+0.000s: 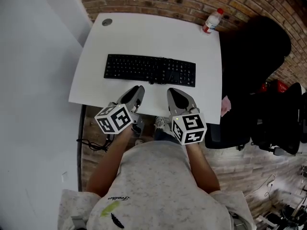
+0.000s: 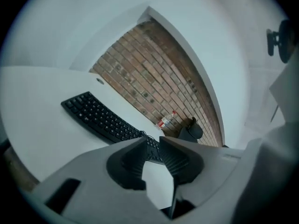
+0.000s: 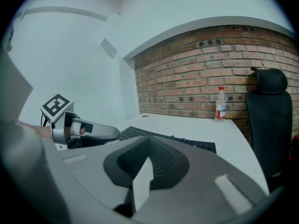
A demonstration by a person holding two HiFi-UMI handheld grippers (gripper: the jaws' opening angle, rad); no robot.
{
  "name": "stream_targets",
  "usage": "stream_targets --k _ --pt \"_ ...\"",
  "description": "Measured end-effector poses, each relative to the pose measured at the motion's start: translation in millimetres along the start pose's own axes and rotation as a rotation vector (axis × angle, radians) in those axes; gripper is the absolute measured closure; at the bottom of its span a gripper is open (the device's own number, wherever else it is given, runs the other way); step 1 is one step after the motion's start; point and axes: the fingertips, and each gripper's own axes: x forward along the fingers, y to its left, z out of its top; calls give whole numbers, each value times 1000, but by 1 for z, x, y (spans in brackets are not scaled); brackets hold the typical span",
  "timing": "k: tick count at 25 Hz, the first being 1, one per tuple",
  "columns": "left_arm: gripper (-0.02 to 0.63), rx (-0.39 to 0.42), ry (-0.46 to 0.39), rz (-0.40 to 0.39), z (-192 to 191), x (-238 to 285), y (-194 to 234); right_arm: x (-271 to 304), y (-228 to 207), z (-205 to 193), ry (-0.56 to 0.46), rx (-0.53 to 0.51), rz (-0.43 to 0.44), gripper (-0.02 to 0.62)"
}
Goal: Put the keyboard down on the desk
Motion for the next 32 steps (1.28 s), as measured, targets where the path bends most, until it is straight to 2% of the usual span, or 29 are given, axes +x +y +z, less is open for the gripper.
stream_targets --k 6,13,32 --pt "611 241 -14 28 2 -15 -21 -16 9 2 -16 -15 0 586" --pt "614 380 -2 54 -8 -27 -27 -29 18 -1 -26 -32 6 586" --pt "612 365 19 38 -17 -31 -28 -36 25 -5 -29 -33 2 586"
